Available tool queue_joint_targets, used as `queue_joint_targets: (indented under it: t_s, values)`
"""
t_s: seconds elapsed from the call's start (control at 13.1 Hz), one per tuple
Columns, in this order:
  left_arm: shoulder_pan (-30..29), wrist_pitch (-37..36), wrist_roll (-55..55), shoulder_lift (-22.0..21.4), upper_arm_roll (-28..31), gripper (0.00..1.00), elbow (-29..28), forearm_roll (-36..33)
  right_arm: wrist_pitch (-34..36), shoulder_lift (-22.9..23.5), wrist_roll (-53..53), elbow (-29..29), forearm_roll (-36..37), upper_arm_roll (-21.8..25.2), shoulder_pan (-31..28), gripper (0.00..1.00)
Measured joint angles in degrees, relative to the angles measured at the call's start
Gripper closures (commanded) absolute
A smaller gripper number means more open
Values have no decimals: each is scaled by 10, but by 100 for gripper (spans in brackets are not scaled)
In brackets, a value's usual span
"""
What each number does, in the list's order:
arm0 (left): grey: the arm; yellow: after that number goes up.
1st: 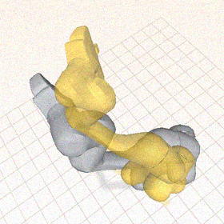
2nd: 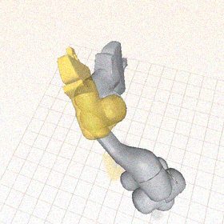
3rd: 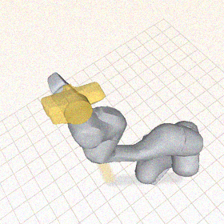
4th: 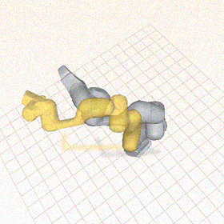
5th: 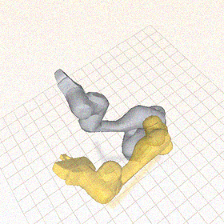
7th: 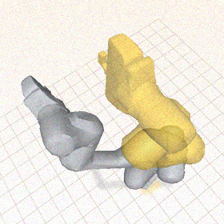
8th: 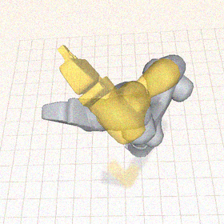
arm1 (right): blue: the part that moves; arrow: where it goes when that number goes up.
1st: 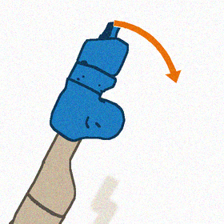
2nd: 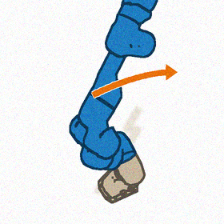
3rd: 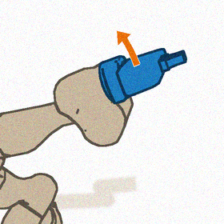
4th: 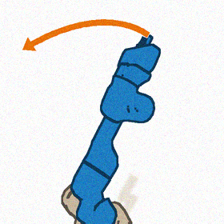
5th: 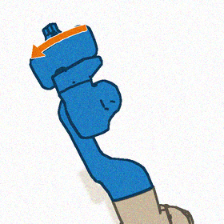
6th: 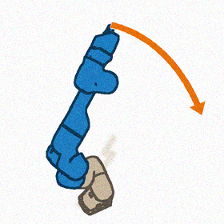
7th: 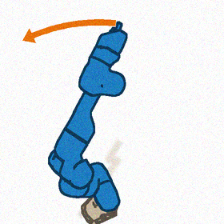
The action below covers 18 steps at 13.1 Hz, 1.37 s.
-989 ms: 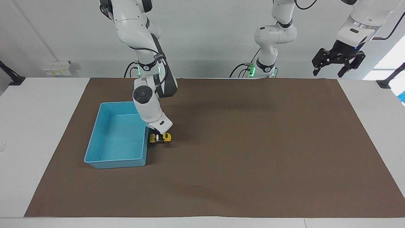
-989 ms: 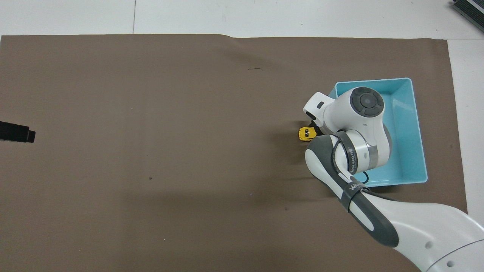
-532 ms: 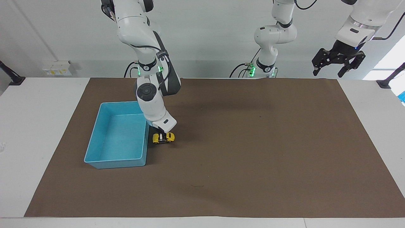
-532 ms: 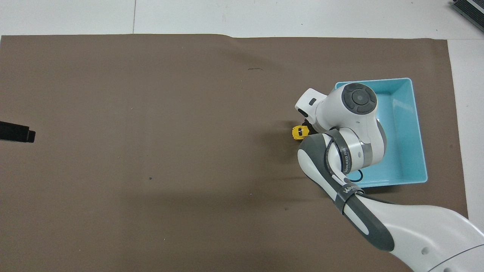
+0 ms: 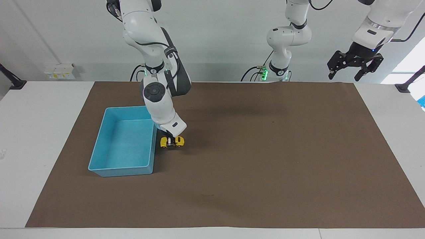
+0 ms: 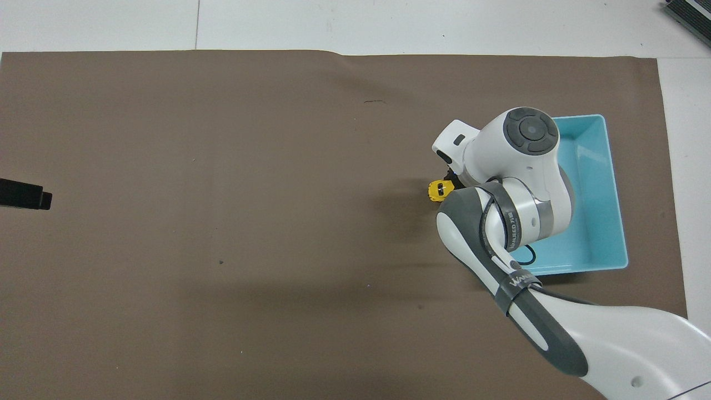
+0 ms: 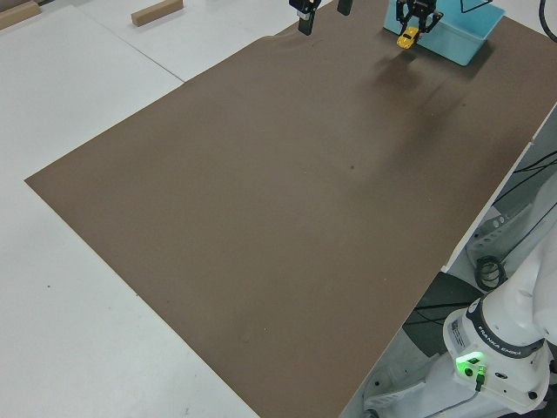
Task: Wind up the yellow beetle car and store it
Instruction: 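Lower the right gripper onto the yellow car and grasp it, then lift the yellow car with the right gripper into the box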
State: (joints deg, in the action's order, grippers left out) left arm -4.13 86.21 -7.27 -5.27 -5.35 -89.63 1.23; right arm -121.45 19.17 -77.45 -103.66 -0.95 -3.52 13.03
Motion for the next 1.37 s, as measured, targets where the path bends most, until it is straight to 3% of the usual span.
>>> queue_joint_targets:
  t_s: [0.99, 1.37]
  values:
    - [0, 0, 0, 0, 0, 0, 0, 0, 99, -67, -11, 26, 0, 8, -27, 99]
    - [0, 0, 0, 0, 0, 0, 0, 0, 117, -69, -112, 26, 0, 10, -97, 99]
